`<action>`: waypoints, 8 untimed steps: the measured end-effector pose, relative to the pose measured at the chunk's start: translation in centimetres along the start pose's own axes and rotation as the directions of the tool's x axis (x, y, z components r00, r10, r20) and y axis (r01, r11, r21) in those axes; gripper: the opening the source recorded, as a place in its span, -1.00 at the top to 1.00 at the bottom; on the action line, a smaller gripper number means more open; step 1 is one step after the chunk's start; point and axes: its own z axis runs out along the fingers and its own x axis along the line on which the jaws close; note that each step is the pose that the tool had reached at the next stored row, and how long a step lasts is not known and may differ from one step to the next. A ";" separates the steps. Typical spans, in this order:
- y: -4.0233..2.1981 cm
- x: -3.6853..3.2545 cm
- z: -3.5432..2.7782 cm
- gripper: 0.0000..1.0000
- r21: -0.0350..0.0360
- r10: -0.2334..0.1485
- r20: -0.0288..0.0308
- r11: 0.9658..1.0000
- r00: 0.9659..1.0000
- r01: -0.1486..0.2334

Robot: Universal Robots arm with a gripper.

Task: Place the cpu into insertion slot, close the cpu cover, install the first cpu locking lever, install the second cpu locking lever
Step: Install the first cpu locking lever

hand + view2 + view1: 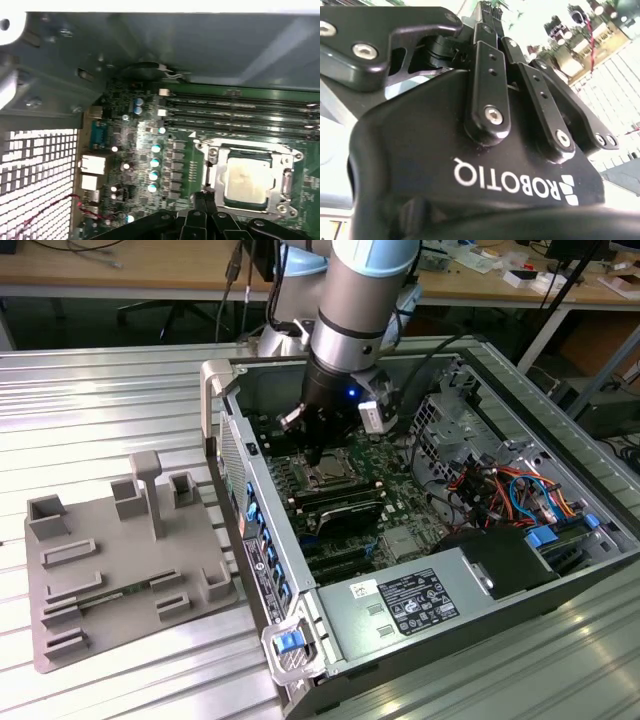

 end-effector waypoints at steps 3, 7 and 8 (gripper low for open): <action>0.13 0.77 -0.13 0.79 0.001 0.000 0.005 1.000 1.000 0.000; 0.23 1.15 -1.07 0.79 0.001 0.000 0.013 1.000 1.000 0.000; 0.45 1.18 -1.23 0.79 0.001 0.000 0.014 1.000 1.000 0.000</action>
